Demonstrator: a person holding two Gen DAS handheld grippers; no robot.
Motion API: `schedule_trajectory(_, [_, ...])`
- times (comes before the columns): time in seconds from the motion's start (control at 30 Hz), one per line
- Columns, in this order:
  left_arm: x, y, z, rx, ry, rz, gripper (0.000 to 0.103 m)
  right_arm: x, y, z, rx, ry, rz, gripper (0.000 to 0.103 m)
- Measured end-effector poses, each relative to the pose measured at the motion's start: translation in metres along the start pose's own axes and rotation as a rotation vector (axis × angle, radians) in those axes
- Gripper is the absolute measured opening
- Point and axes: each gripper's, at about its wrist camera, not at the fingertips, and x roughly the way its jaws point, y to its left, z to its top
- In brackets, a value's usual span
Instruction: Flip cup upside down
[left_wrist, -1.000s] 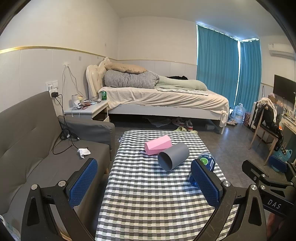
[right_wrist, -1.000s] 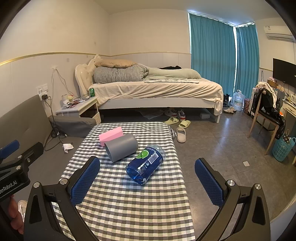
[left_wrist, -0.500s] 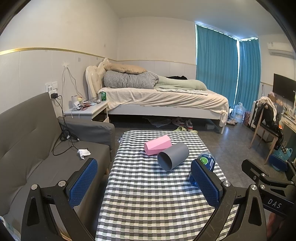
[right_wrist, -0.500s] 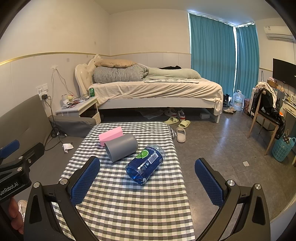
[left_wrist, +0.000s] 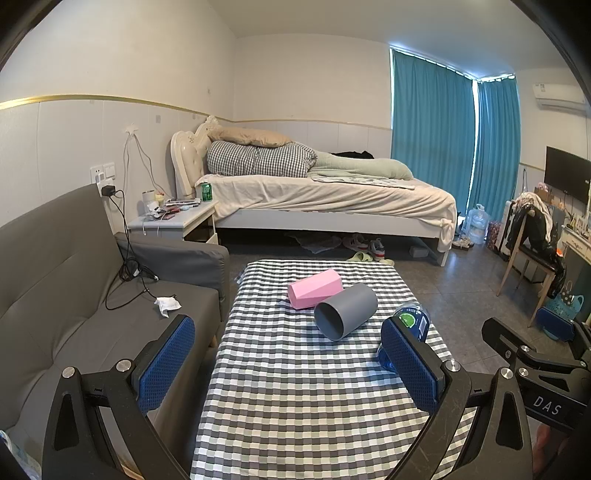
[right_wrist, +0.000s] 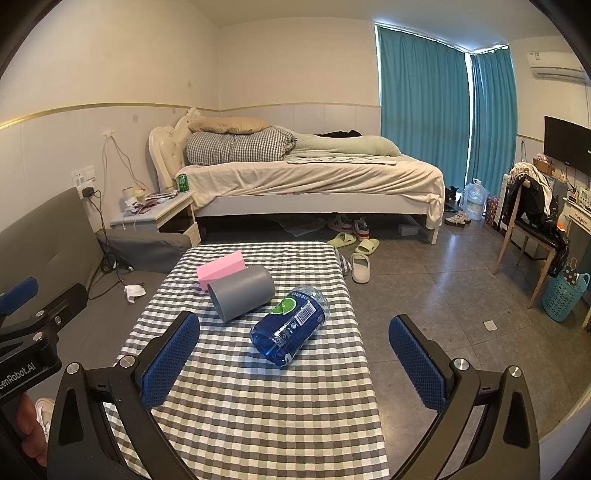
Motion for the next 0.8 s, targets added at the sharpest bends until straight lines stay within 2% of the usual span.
schedule_trajectory(0.5, [0.002, 0.001, -0.001, 0.003, 0.003, 0.001, 0.103, 0.001, -0.001, -0.001, 0.002, 0.005, -0.004, 0.103])
schedule_trajectory(0.8, [0.037, 0.012, -0.008, -0.012, 0.051, 0.034, 0.103, 0.028, 0.002, -0.009, 0.013, 0.053, -0.043, 0.103])
